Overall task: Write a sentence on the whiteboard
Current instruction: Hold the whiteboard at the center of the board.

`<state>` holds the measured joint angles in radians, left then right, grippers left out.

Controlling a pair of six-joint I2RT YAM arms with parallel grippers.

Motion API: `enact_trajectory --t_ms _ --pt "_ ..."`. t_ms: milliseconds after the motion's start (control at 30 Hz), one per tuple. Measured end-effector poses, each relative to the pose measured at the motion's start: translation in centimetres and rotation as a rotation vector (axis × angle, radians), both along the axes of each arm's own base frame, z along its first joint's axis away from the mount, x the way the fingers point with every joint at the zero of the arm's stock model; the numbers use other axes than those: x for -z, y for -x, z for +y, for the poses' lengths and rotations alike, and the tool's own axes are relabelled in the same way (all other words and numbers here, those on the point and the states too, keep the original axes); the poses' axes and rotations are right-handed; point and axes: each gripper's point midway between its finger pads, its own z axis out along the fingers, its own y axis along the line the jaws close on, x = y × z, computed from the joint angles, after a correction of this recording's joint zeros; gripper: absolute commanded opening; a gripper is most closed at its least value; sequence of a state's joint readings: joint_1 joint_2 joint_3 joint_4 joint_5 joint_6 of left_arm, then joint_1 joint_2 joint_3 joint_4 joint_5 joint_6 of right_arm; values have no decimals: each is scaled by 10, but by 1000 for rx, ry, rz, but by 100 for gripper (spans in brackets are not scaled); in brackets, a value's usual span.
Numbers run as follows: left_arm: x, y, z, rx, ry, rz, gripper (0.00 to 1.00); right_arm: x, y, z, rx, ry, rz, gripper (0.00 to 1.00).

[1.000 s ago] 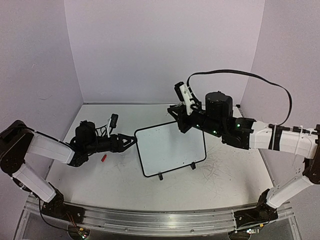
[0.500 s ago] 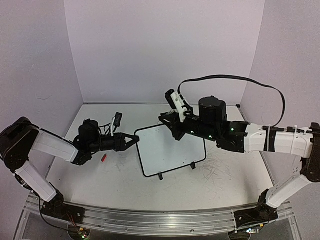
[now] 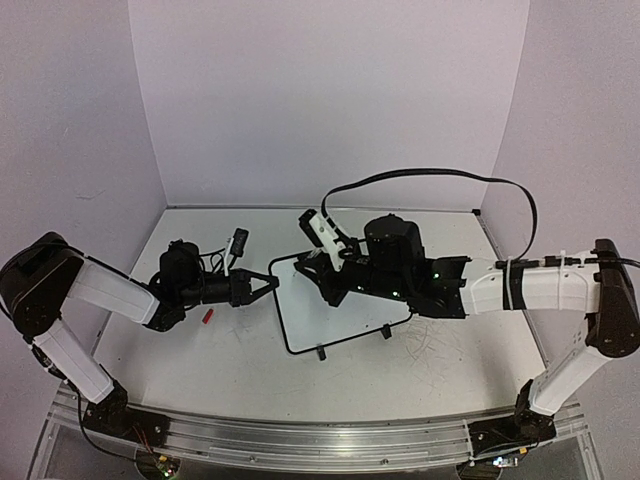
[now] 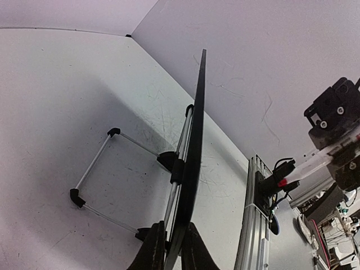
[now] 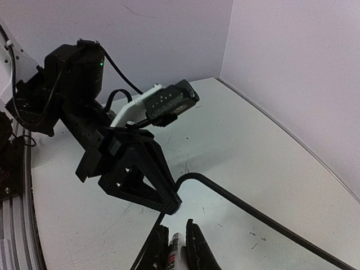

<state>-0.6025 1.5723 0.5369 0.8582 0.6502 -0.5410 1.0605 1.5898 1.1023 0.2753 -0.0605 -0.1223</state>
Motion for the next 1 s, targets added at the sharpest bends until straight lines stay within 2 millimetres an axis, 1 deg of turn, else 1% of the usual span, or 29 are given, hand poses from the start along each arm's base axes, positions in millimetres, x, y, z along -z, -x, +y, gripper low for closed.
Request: enact_trajectory --t_ms 133,200,333,433,667,867,1000 --pt "0 1 0 8 -5 -18 6 -11 4 7 -1 -46 -18 0" --pt "0 1 0 10 -8 -31 4 -12 3 10 1 -63 -21 0" --pt "-2 0 -2 20 -8 -49 2 -1 -2 18 8 -60 -9 0" --pt "-2 0 -3 26 -9 -54 0 8 -4 20 18 -48 1 0" --pt "-2 2 -3 38 -14 -73 0 -1 -10 21 45 -87 -18 0" --pt "-2 2 -3 42 -17 -85 0 9 -18 25 76 -74 -19 0" --pt "-2 2 -4 44 -19 -91 0 13 -20 26 85 -68 -21 0"
